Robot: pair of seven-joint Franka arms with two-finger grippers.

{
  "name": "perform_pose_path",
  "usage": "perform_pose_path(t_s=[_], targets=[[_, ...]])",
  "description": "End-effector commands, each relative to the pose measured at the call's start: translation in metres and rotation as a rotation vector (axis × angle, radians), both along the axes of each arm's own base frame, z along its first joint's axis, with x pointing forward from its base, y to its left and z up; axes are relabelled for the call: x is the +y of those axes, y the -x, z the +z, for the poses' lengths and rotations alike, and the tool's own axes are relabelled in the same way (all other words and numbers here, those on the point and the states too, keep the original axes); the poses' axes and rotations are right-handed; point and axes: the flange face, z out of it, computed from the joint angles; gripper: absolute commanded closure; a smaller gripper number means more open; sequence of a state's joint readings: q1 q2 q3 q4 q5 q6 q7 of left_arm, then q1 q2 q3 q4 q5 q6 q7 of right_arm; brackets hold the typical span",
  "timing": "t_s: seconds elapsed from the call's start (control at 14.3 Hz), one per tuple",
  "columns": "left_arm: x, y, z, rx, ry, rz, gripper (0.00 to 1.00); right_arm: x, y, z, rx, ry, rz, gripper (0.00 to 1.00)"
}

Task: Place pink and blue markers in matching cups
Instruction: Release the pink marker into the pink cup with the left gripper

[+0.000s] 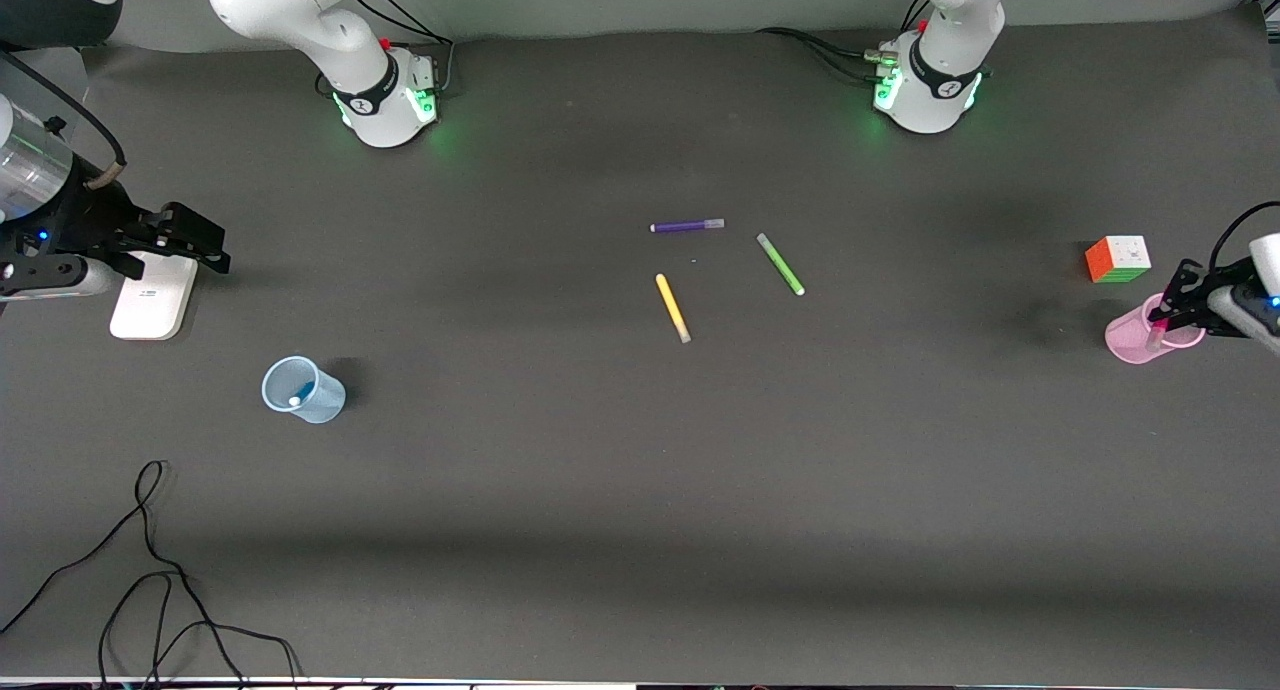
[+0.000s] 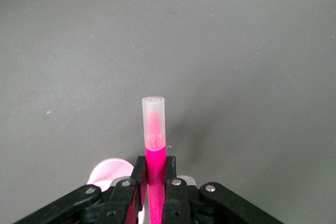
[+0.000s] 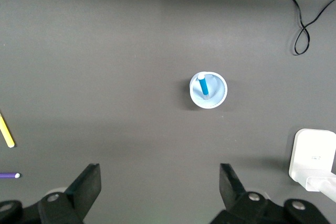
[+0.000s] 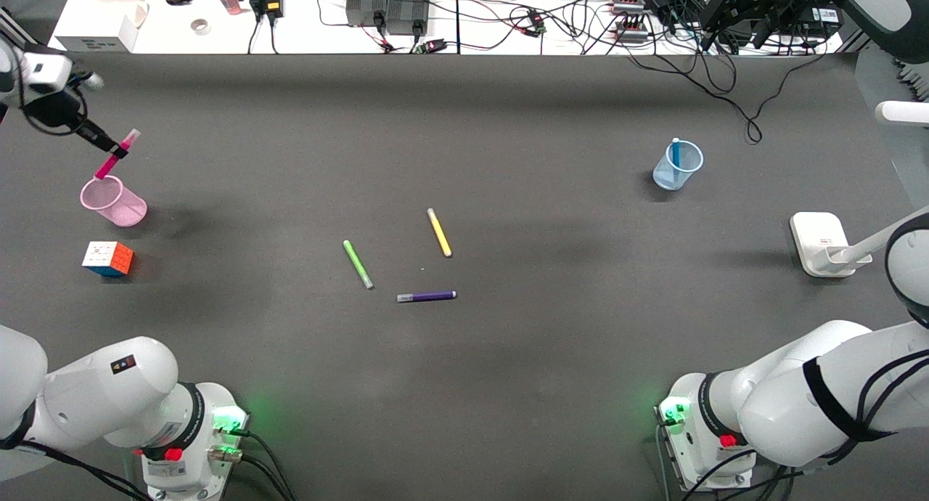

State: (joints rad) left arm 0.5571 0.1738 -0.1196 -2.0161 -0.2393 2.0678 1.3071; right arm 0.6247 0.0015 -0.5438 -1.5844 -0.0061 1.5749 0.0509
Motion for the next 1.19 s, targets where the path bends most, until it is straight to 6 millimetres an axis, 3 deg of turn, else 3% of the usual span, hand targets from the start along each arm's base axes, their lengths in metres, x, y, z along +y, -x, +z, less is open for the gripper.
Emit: perform_pose_path(t_s=[0.0, 0.21, 0.35, 0.7, 0.77, 0.84, 0.91, 1.12], targets=[[0.041, 0.018, -0.031, -0.105, 0.095, -0.118, 1.0, 0.001, -0.001, -0.001, -0.013, 0.01, -0.022, 0.0], [0.085, 0.038, -0.064, -0.229, 0.196, -0.202, 1.0, 0.001, -0.001, 0.0, -0.015, 0.01, -0.02, 0.0], [0.102, 0.041, -0.083, -0.29, 0.245, -0.224, 1.0, 0.0, -0.002, 0.0, -0.019, 0.009, -0.022, 0.0], [0.119, 0.038, -0.102, -0.405, 0.357, -0.262, 1.0, -0.001, -0.002, 0.0, -0.022, 0.009, -0.025, 0.0], [0.12, 0.037, -0.099, -0.409, 0.358, -0.269, 0.73, -0.001, -0.002, 0.0, -0.022, 0.009, -0.025, 0.0], [0.122, 0.037, -0.102, -0.409, 0.362, -0.276, 0.07, -0.001, -0.002, 0.0, -0.022, 0.009, -0.025, 0.0], [0.122, 0.035, -0.1, -0.415, 0.375, -0.29, 0.0, -0.001, -0.002, 0.0, -0.022, 0.007, -0.025, 0.0], [0.123, 0.03, -0.097, -0.42, 0.377, -0.295, 0.0, -0.003, -0.002, 0.002, -0.025, 0.008, -0.026, 0.0]])
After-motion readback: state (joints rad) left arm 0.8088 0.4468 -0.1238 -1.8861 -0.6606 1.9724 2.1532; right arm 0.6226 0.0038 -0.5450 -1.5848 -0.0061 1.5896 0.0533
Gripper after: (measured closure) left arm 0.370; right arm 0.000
